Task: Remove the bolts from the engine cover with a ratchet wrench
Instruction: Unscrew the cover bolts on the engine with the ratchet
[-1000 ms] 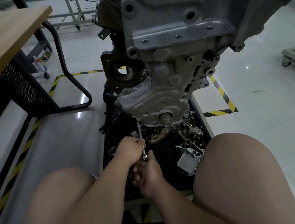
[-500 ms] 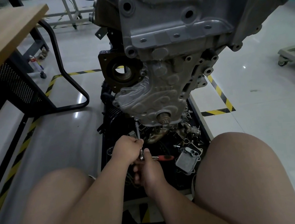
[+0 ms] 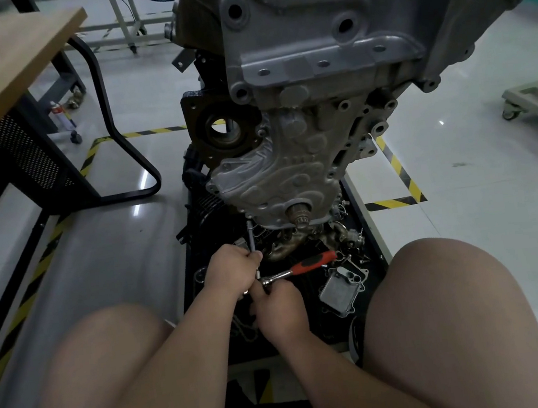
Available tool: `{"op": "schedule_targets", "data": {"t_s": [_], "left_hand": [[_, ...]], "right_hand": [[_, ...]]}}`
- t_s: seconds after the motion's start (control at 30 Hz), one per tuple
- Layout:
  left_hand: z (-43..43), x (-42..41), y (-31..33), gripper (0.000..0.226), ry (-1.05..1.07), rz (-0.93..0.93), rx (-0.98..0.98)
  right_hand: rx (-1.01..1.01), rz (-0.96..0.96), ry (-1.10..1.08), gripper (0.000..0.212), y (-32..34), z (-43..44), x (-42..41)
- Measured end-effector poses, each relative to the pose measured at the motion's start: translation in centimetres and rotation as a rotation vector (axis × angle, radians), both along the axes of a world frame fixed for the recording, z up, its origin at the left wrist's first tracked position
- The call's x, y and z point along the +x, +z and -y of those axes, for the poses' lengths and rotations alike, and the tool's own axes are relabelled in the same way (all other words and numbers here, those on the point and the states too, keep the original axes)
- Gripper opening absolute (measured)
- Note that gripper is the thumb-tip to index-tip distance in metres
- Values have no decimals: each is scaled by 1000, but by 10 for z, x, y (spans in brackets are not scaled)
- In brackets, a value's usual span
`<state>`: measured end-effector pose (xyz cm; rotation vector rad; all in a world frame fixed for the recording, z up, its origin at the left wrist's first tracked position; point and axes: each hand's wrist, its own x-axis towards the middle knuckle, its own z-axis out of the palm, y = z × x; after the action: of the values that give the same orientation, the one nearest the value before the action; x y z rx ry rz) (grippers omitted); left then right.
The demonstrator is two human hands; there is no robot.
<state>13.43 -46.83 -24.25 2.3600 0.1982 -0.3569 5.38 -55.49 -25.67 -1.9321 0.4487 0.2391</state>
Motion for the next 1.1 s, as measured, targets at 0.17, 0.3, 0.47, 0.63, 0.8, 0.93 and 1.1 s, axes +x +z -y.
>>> {"op": "schedule_targets", "data": {"t_s": [0.17,0.3,0.47,0.63,0.8,0.93,1.1], "left_hand": [[2,0,4,43,13,-50,-99],[3,-4,10,42,28,-109,-198],[2,-8,10,40,-39,-156,-169],[1,-6,7,41,-65,-110,-97],[0,-5,2,39,-68,-79,-84],[-1,-5,0,38,-45,-80,-132],[-3,-2,-3,38,-40,-60,-162]], "right_hand": [[737,-238,-213,53,5,-9,1],[1000,-353,-349,52,7,-11,2],[1152,-424,-376,53,9,-9,2],[1183,-493,-409,54,15,-12,5],[1085,-515,-433,58,18,-11,11],[1168,-476,-511,67,16,-13,11],[1003,-368,-469,44,15,-11,6]]}}
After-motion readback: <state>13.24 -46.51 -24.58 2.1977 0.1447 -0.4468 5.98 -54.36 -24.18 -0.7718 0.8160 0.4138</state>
